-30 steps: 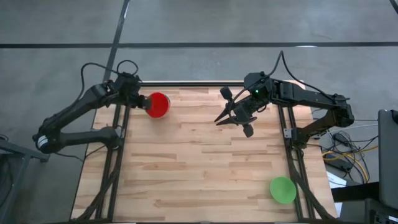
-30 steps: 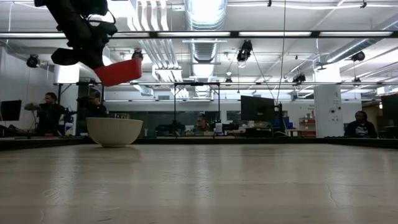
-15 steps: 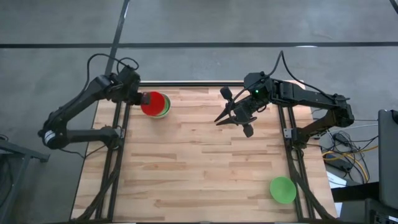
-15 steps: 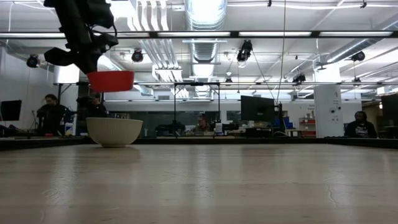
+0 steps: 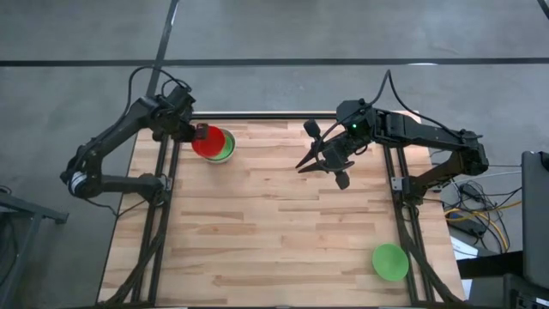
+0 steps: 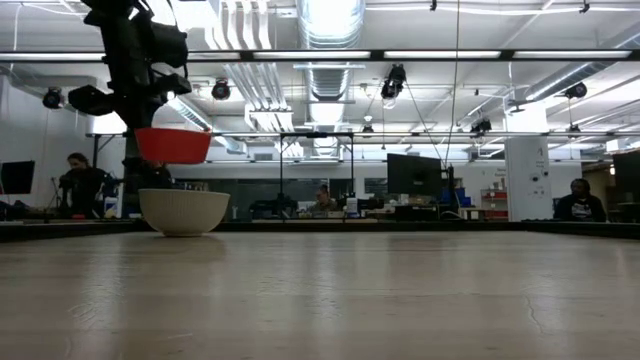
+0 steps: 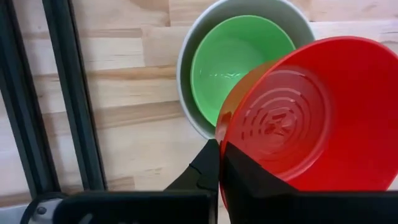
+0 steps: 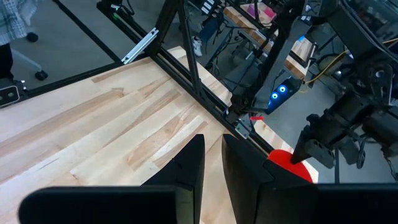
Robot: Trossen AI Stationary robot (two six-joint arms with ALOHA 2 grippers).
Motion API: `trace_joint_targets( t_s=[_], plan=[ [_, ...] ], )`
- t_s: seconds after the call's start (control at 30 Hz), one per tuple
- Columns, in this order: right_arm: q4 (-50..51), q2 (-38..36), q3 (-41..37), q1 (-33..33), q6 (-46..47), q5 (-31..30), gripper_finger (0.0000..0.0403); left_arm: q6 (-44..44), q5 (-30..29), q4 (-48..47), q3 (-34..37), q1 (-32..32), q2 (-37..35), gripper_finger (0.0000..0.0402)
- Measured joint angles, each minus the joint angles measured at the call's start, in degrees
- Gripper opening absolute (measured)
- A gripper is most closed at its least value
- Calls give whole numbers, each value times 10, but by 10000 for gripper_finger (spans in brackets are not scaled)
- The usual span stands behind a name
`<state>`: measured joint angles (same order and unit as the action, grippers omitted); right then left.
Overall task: Nest bowls inside each other
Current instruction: Stack the red bowl on the stacked green bowl
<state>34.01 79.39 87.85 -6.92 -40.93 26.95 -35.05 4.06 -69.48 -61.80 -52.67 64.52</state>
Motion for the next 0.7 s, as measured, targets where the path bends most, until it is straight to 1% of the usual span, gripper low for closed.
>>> trace_joint_targets(
  t_s=[0.17, 0.27, 0.53, 0.7],
  plan=[
    [0, 0, 0, 0, 0, 0, 52, 7, 0, 24, 0, -1, 21, 4],
    [0, 0, 0, 0, 0, 0, 52, 10, 0, 39, 0, -1, 38, 8],
    [0, 0, 0, 0, 0, 0, 52, 14, -1, 45, 0, -2, 77, 5],
    [0, 0, 0, 0, 0, 0, 52, 16, -6, 49, 1, -4, 91, 11]
  ],
)
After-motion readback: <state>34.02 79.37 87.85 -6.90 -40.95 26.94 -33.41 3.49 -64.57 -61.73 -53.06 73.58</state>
